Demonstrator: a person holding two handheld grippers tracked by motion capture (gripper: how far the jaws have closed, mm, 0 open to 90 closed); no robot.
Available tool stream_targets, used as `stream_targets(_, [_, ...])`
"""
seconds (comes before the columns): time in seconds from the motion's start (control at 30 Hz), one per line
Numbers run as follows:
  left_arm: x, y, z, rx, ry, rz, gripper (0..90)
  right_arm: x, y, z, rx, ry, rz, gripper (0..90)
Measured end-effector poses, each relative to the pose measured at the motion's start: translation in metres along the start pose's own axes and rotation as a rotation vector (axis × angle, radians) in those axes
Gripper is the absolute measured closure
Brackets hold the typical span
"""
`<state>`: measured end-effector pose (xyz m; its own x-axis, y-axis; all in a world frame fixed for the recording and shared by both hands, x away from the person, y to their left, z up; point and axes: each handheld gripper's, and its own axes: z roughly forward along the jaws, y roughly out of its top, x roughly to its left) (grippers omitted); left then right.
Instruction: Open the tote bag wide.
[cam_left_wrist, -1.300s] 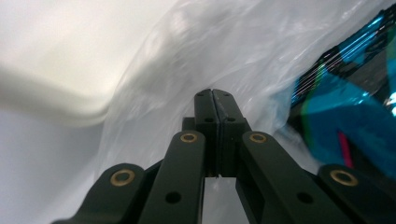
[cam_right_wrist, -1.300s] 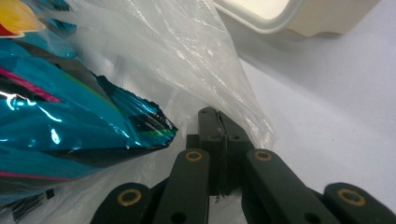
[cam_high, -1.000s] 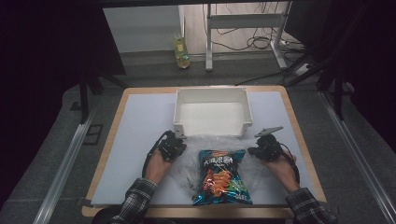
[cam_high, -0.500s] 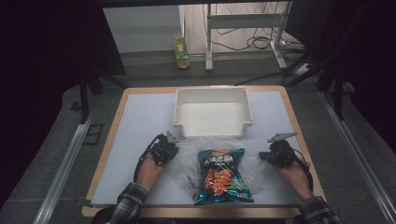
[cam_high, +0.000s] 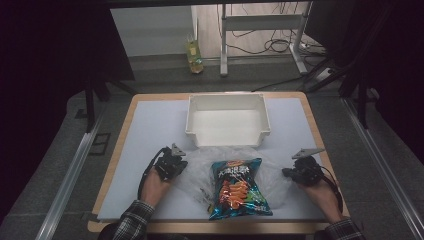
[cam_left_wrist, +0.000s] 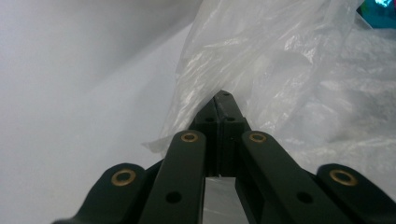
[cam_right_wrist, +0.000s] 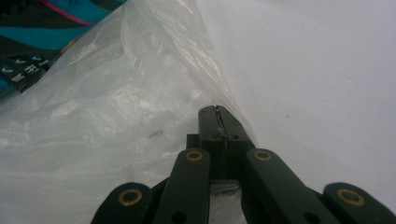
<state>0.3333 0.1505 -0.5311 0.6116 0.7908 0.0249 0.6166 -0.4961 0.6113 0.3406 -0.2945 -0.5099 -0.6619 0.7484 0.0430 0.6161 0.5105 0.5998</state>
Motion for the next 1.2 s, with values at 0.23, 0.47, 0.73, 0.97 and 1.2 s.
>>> stream_targets(0.23, [-0.001, -0.004, -0.003, 0.007, -0.003, 0.008, 89.5, 0.0, -0.008, -0.005, -0.007, 0.016, -0.004, 89.3])
stream_targets(0.47, [-0.002, -0.007, -0.006, 0.007, -0.006, 0.009, 89.6, 0.001, -0.017, -0.011, -0.015, 0.022, -0.004, 89.3])
stream_targets(0.73, [0.002, -0.008, -0.007, -0.038, -0.062, -0.054, 89.3, 0.005, -0.014, -0.011, -0.009, 0.025, -0.011, 88.8])
stream_targets(0.97, [0.002, -0.01, -0.019, -0.117, -0.108, -0.068, 87.5, 0.011, -0.011, -0.016, -0.037, 0.033, -0.018, 85.3])
stream_targets(1.2, [-0.003, -0.01, -0.028, -0.188, -0.128, -0.062, 85.6, 0.018, -0.009, -0.022, -0.063, 0.02, -0.034, 80.7])
